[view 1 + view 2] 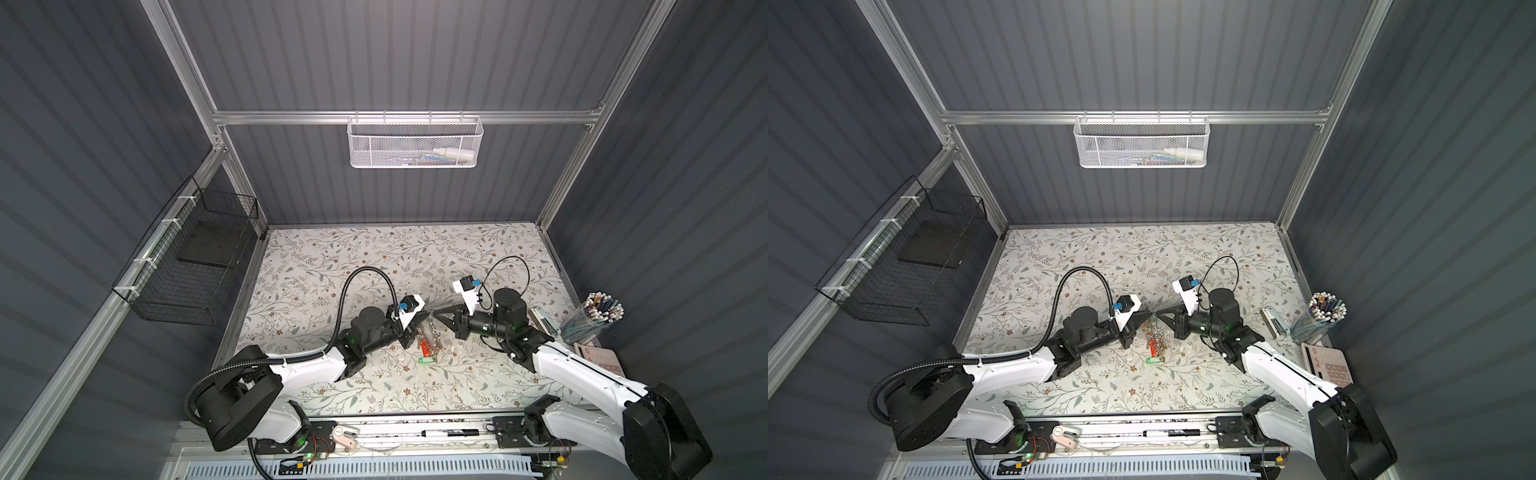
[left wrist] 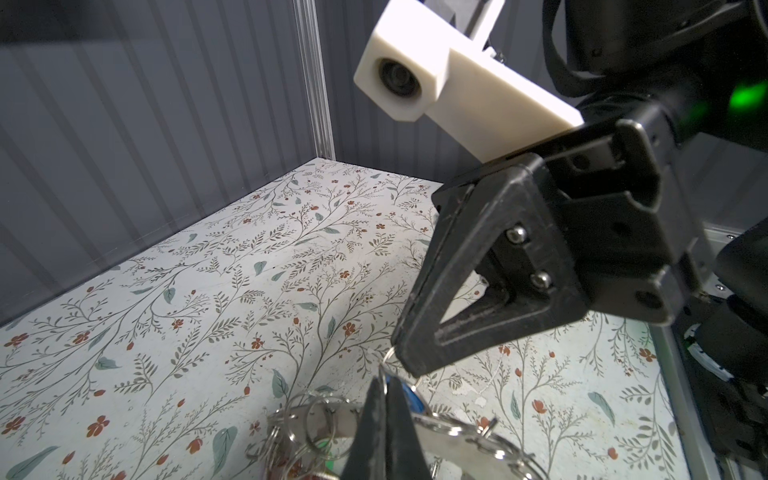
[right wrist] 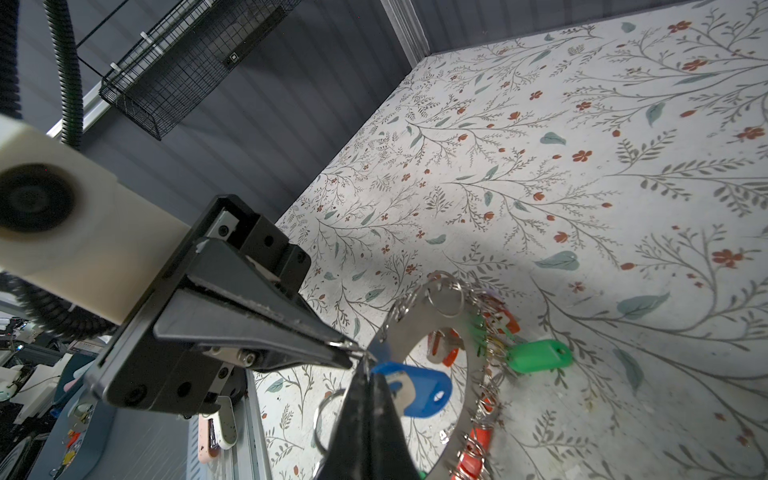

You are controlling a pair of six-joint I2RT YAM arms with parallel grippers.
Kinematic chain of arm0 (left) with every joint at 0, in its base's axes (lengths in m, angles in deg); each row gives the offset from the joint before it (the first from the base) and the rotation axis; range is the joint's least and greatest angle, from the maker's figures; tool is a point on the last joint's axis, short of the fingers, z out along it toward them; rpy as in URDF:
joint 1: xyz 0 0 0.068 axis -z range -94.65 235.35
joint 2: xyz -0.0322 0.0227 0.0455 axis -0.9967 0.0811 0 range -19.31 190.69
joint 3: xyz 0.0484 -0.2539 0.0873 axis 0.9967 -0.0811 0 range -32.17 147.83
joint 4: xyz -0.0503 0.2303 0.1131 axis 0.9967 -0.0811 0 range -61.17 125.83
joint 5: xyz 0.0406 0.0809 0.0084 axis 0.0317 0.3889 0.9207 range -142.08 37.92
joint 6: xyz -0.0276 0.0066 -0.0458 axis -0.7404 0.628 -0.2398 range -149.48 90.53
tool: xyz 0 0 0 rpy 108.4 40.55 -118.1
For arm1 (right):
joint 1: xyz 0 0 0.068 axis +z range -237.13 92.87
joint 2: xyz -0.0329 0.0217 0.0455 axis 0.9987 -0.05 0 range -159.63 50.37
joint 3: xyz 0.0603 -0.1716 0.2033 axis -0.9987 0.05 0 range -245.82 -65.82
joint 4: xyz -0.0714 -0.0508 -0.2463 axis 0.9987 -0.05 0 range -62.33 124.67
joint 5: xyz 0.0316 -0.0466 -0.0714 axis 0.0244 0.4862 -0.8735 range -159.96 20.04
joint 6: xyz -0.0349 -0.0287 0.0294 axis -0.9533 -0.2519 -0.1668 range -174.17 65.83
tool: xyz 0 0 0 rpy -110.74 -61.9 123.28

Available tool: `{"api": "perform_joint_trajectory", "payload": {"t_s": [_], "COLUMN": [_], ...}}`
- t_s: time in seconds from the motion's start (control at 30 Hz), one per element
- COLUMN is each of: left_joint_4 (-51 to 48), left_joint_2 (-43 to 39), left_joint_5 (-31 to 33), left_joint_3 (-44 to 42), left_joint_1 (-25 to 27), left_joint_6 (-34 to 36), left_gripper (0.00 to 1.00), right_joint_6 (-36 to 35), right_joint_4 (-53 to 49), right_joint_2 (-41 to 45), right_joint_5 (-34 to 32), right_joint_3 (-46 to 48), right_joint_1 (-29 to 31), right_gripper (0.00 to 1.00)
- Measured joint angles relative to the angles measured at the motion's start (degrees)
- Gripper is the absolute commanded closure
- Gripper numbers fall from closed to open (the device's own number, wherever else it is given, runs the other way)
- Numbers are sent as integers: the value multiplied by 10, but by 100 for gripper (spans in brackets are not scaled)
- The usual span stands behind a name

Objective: Put the keys on the keyring

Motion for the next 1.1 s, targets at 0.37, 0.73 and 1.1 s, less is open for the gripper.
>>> {"api": "perform_joint_trajectory", "payload": {"t_s": [0.37, 0.73, 1.1], "left_joint_4": [4, 56, 180], "left_joint_2": [0, 0, 46], "left_joint_5": [1, 2, 6], "left_joint_3": [0, -16, -35], "left_joint_1": [0, 0, 0], "left_joint_6": [0, 0, -55], "left_gripper": [100, 100, 100], "right_joint_6": [29, 58, 94], "right_joint_4": [23, 99, 165], "right_joint_2": [12, 2, 17], "right_joint_5": [10, 23, 22], "right_joint_3": [1, 27, 74], "right_joint_1": [-25, -53, -89], "right_gripper": [100, 100, 100]}}
